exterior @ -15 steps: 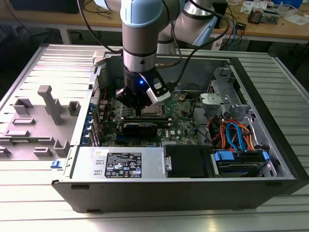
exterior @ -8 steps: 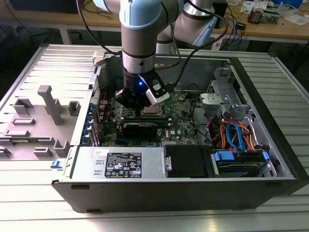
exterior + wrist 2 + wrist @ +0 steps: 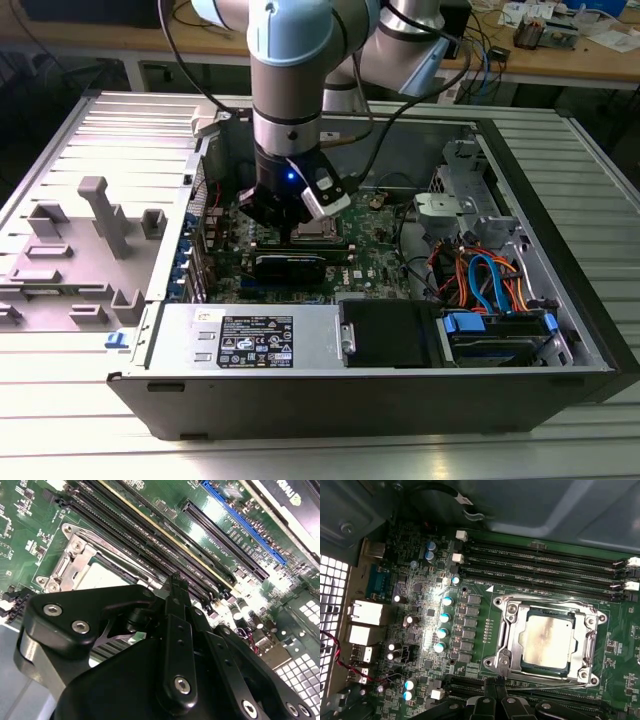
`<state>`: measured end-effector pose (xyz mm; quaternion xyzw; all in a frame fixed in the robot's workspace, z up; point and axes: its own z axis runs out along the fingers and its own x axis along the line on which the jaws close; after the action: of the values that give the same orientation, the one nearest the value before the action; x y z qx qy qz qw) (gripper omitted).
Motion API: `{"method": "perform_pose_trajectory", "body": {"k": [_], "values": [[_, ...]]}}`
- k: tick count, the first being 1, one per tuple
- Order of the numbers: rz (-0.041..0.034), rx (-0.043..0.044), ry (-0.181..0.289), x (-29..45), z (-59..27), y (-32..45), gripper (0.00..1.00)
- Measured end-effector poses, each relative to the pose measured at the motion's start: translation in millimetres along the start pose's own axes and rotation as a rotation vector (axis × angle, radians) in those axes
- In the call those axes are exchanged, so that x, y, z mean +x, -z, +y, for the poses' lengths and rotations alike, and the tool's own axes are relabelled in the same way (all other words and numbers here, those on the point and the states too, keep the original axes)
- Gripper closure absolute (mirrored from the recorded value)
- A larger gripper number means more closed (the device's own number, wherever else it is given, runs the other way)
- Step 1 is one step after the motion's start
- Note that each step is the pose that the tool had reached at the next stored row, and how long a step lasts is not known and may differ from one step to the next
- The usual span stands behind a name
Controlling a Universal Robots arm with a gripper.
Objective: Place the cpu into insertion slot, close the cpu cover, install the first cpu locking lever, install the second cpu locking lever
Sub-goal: 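Install the second cpu locking lever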
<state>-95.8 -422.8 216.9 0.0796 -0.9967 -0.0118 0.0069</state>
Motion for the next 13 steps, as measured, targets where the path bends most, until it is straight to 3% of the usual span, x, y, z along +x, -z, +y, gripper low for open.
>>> {"method": "perform_pose_trajectory", "body": {"k": [13], "values": [[0.0,-0.0012,0.01,0.2,3.3,-4.4,0.89]]}}
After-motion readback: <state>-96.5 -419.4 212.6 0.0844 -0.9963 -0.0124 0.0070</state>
